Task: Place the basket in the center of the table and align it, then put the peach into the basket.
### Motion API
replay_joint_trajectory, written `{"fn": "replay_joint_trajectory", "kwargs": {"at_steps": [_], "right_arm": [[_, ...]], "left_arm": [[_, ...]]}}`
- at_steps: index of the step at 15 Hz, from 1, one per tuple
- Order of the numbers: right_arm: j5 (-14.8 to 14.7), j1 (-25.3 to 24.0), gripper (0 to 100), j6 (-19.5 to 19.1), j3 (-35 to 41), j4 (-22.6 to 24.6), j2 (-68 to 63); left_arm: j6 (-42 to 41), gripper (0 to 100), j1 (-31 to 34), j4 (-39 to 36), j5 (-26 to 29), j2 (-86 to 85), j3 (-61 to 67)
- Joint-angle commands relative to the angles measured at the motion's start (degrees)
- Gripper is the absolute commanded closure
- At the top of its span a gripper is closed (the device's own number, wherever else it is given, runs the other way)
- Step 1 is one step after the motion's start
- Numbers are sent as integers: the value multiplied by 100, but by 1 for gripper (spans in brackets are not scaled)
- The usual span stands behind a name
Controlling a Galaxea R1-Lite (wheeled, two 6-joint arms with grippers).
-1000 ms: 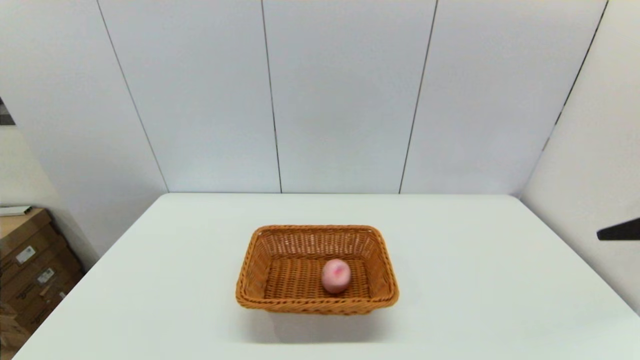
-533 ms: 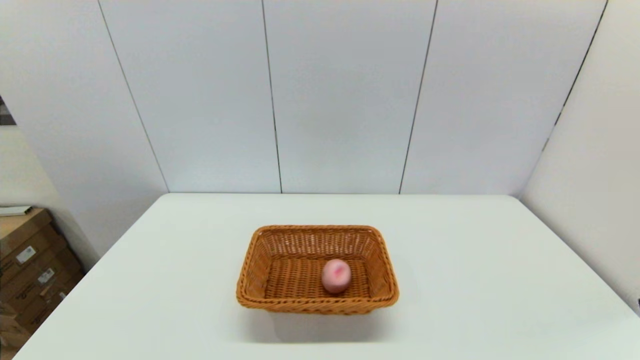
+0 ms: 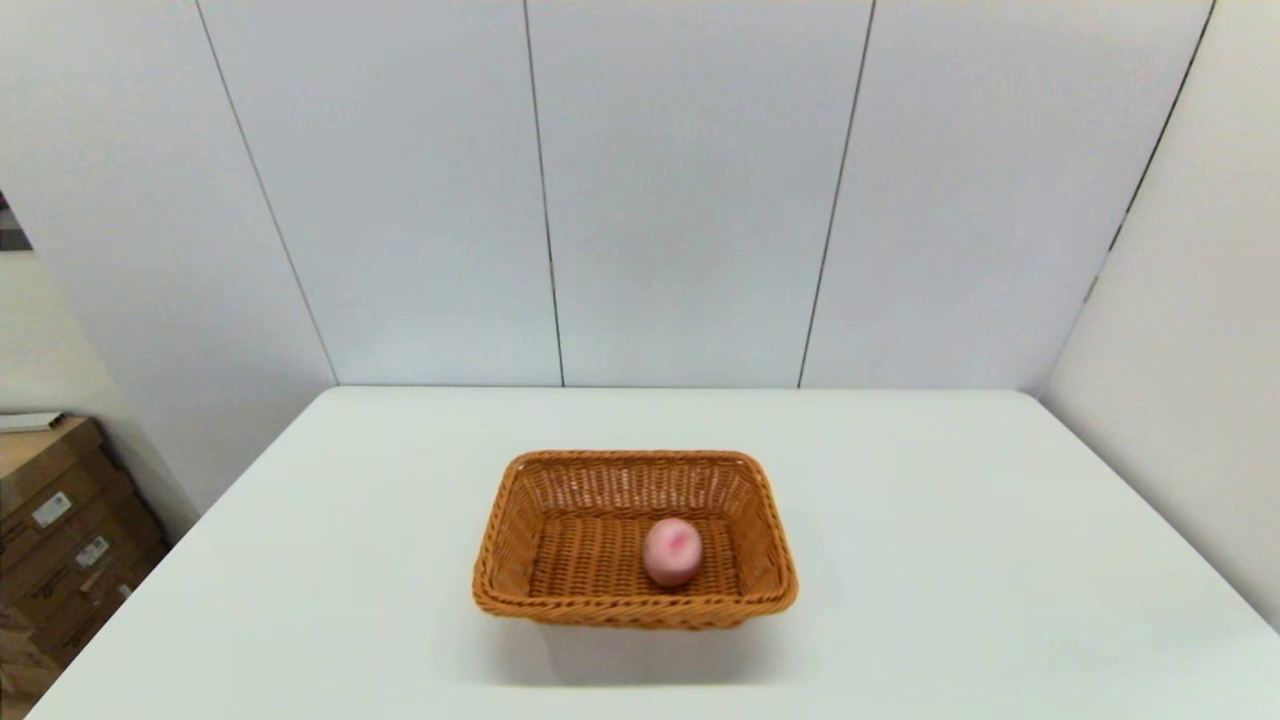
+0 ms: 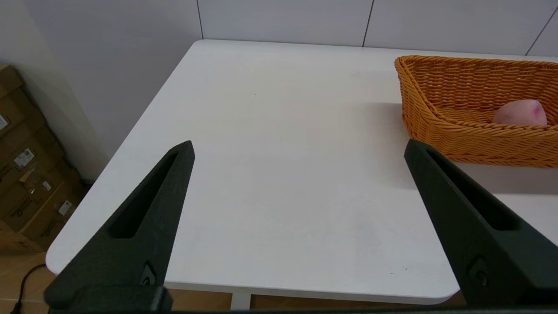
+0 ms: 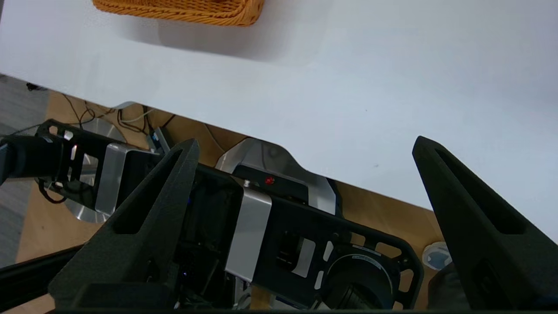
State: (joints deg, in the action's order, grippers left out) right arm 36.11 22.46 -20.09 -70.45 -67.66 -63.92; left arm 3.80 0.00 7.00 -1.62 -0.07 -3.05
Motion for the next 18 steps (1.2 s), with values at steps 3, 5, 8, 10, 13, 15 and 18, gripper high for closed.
{"fn": "replay_joint_trajectory", "kwargs": {"at_steps": [3,5,8,10,13,15,18], "right_arm": [[-1036,-1006,0,1271,128,385,441],[-1783,-1692,0,2141,611,1422,1004],[-2126,-2140,0,2361,1060,1747,1760],[-2161,-2254,0,2615,1394,1774,2296],[-2495,-2553,0,2993,2114,2064,3254],[-2732,-2623,0,3002,2448,2222,3693],[-2890,-2632,0,2993,2800,2257,4159]], "left_arm": [[6,0,0,3,-5,-1,-3],[6,0,0,3,-5,-1,6],[6,0,0,3,-5,-1,-3],[6,0,0,3,-5,-1,-3],[6,0,0,3,-5,-1,-3],[6,0,0,3,-5,-1,-3],[6,0,0,3,-5,-1,6]]}}
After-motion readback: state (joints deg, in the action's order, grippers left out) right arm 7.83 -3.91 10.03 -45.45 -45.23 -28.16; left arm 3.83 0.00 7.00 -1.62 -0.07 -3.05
